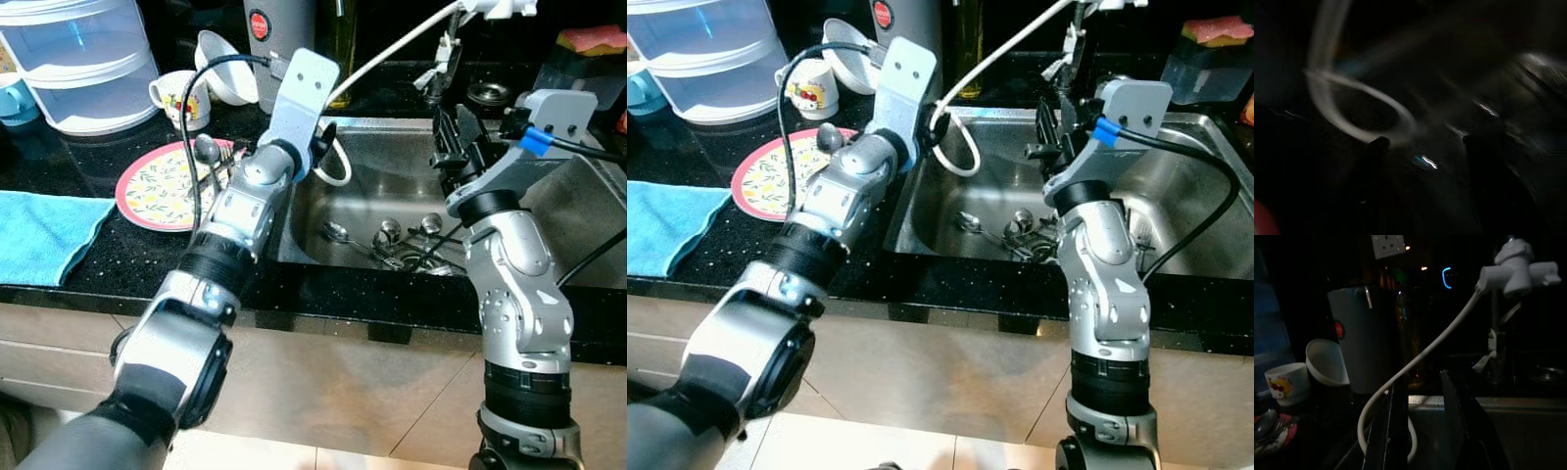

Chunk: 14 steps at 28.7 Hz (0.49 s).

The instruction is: Kitchen organization

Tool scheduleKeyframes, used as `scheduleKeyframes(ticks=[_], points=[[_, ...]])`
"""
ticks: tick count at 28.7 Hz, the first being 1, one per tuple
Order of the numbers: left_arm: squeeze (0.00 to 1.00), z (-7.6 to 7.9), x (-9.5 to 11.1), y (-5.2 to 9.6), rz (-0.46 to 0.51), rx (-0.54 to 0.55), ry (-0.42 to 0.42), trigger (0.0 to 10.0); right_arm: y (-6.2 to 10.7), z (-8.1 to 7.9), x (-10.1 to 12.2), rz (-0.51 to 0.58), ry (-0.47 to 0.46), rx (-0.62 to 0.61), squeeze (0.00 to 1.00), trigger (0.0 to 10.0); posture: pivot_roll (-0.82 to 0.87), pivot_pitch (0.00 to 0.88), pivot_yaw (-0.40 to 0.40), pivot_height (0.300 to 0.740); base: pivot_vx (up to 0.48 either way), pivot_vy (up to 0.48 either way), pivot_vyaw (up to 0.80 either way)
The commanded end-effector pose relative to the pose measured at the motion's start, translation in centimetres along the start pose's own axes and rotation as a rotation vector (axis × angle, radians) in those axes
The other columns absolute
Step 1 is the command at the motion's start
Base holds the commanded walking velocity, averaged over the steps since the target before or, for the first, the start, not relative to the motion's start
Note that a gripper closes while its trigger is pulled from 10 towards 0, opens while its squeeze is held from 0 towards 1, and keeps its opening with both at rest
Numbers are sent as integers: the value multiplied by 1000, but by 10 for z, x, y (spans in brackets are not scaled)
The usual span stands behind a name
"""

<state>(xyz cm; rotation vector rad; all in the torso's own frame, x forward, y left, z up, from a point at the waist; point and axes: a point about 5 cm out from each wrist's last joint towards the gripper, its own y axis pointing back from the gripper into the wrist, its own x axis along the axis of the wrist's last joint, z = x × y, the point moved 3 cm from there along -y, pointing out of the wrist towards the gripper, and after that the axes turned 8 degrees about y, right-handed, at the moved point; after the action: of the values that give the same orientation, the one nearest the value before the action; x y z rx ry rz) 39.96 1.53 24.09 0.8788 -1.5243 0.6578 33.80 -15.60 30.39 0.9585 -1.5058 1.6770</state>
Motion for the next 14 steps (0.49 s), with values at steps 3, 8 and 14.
scheduleKeyframes(ticks=[3, 8, 14], points=[[0, 11, 10, 3, 31, -62, 52, 10000, 2, -5, -2, -6, -29, 15, 0, 10000, 39, 84, 70, 740, 0, 0, 0], [0, 7, 10, 2, 30, -41, 37, 10000, 1, -2, -1, -4, -57, -3, 0, 10000, 38, 83, 71, 740, 0, 0, 0], [0, -40, 30, 7, 50, 233, -9, 10000, 2, -1, -1, -2, -43, -5, 0, 10000, 35, 82, 76, 740, 0, 0, 0]])
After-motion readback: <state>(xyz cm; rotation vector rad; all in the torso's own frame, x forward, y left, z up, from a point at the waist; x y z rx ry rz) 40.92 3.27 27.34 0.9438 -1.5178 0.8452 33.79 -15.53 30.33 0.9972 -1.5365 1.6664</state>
